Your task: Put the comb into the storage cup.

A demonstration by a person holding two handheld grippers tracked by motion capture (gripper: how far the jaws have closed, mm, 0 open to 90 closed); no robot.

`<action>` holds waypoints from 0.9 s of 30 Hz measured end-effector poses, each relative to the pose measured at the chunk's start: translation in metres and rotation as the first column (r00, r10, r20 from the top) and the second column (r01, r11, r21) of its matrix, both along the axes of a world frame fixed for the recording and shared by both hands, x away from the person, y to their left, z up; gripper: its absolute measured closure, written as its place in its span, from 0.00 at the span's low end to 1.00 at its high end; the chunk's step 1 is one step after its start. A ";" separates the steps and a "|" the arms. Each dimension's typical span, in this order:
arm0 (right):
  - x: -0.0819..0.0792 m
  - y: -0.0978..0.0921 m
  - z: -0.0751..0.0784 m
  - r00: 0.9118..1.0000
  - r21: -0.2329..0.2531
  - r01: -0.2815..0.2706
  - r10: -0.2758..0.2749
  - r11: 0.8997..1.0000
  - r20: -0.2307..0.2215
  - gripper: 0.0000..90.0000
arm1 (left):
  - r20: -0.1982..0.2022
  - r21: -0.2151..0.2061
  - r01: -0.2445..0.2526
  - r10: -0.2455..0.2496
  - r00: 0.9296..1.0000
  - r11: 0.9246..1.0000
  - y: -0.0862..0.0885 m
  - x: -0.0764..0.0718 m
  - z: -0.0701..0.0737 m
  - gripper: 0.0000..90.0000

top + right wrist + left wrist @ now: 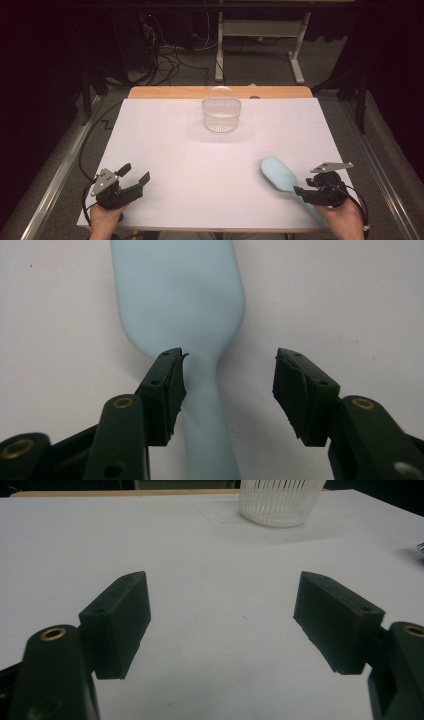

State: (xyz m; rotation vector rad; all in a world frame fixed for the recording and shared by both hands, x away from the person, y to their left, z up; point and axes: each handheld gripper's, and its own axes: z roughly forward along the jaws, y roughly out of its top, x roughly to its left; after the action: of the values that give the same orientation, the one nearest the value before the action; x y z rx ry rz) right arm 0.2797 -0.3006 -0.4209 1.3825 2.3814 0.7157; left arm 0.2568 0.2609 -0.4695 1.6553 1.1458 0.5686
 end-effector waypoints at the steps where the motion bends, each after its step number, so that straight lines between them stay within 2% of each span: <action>1: 0.000 0.001 0.000 1.000 -0.003 -0.004 0.004 1.000 -0.004 0.52 | 0.000 0.000 0.000 0.000 1.000 1.000 0.000 0.000 0.000 0.25; 11: -0.001 0.009 -0.008 0.999 -0.023 -0.024 0.023 0.999 -0.035 0.52 | 0.001 0.001 0.001 -0.001 1.000 1.000 0.000 0.000 0.000 0.25; 27: 0.002 0.015 -0.012 0.997 -0.035 -0.042 0.039 0.999 -0.073 0.55 | -0.005 -0.001 -0.001 0.001 1.000 1.000 0.001 0.001 0.000 0.25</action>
State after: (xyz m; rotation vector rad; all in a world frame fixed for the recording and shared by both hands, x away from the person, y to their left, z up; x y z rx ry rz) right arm 0.2814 -0.2860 -0.4332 1.3714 2.4718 0.6389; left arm 0.2582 0.2614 -0.4696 1.6564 1.1502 0.5647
